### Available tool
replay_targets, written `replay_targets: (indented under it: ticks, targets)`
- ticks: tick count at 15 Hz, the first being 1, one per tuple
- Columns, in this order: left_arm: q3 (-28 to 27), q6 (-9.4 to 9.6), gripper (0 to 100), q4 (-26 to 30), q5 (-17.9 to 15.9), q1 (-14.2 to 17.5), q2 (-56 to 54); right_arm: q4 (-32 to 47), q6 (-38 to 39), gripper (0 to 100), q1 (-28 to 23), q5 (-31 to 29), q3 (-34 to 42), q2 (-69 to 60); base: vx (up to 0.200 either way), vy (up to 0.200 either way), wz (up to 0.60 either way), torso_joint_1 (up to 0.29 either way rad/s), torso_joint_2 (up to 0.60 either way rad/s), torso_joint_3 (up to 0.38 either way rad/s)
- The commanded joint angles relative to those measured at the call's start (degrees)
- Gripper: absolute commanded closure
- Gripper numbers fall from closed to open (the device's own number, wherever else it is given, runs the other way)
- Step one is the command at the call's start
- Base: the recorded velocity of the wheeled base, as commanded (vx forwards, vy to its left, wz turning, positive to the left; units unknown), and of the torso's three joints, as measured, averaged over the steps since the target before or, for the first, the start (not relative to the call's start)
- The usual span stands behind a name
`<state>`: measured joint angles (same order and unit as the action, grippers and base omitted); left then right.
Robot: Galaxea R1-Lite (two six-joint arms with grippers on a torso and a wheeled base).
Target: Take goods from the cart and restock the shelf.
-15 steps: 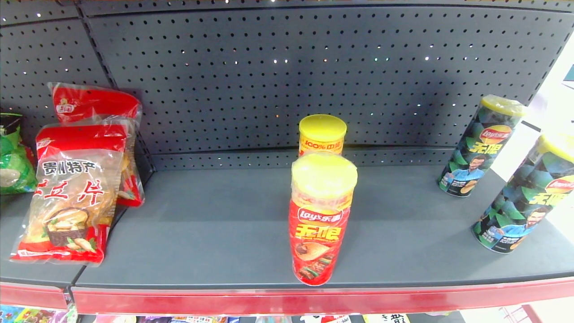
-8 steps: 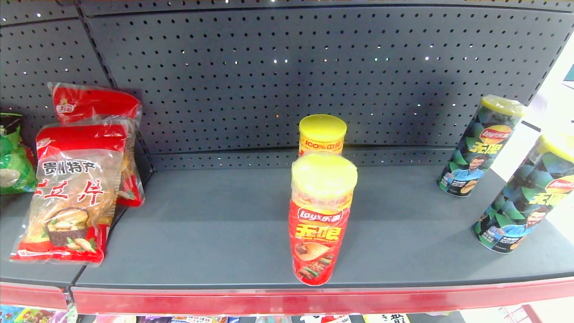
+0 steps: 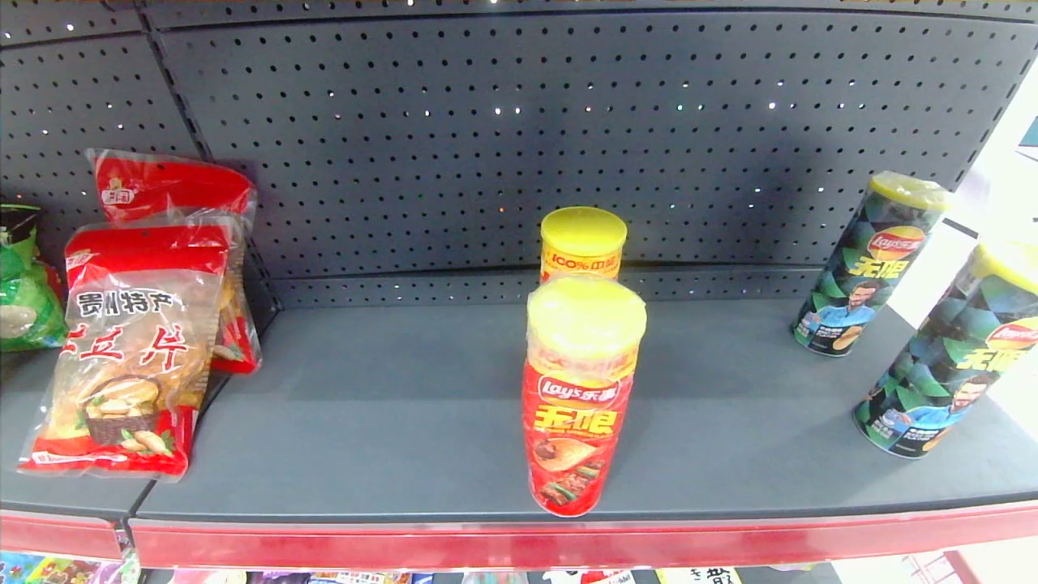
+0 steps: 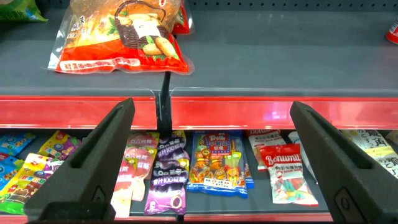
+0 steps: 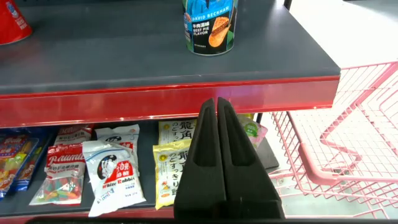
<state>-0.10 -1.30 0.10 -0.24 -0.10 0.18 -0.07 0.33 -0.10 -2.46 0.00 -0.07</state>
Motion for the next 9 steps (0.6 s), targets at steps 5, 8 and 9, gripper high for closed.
replay_targets:
  ticks: [5,8,9]
  targets:
    - [0.0,-0.01,0,0.0,0.0,0.0,0.1,0.0,-0.1,100,0.0,0.0,0.0,0.1,0.0,0.0,0.0,0.0,0.0,0.0]
    - [0.0,-0.01,0,0.0,0.0,0.0,0.1,0.0,0.0,100,0.0,0.0,0.0,0.1,0.0,0.0,0.0,0.0,0.0,0.0]
    - [0.0,-0.01,0,0.0,0.0,0.0,0.1,0.0,0.0,100,0.0,0.0,0.0,0.1,0.0,0.0,0.0,0.0,0.0,0.0]
